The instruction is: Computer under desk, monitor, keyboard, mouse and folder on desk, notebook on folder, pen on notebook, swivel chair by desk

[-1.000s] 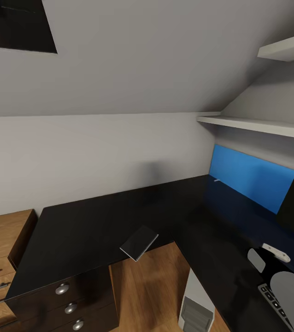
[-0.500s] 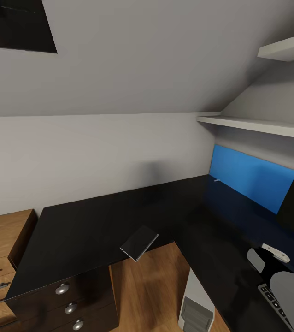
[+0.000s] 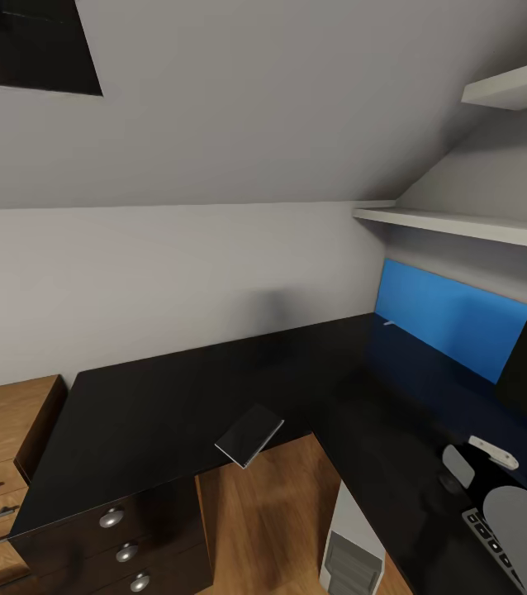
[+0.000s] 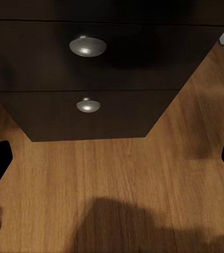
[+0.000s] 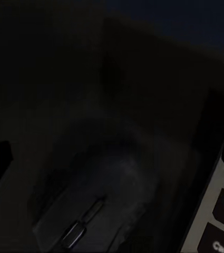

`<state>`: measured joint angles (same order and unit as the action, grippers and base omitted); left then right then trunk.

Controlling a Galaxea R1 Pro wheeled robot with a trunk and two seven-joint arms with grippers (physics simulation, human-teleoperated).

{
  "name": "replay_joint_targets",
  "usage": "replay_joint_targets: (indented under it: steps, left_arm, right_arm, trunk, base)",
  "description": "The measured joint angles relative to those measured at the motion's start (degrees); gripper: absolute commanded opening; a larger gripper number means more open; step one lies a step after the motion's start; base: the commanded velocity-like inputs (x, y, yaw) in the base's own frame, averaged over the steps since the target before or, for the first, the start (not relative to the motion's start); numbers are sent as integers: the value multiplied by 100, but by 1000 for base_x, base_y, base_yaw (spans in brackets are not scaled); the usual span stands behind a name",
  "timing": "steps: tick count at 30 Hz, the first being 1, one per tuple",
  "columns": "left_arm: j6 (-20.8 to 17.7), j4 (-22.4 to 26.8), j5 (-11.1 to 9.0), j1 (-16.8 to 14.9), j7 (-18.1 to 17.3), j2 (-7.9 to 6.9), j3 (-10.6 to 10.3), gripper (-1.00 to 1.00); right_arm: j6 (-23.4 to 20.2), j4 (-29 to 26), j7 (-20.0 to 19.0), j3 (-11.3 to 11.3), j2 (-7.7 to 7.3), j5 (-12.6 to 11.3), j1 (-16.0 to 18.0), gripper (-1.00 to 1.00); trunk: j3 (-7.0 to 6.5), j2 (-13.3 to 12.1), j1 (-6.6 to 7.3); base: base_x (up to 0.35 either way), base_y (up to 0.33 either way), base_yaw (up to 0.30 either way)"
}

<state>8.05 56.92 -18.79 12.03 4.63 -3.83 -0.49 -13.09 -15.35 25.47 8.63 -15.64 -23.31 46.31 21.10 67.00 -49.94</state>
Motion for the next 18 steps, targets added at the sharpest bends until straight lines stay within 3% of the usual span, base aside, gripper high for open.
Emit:
replay_joint_targets:
  steps: [15, 17, 18]
  left_arm:
    - [-10, -8, 1, 0, 0, 6, -1, 100]
    - [-11, -64, 0, -1, 0, 8, -1, 100]
    - [-10, -130, 4, -1, 0, 8, -5, 100]
  right_arm:
    - [42, -244, -18, -28, 34, -1, 0, 100]
    - [82, -524, -23, -114, 172, 1, -4, 100]
    - [122, -748, -6, -225, 320, 20, -12, 100]
  trunk:
    - [0, 0, 0]
    - [0, 0, 0]
    - [0, 0, 0]
  base:
    - [0, 0, 0]
    - [0, 0, 0]
    - [0, 0, 0]
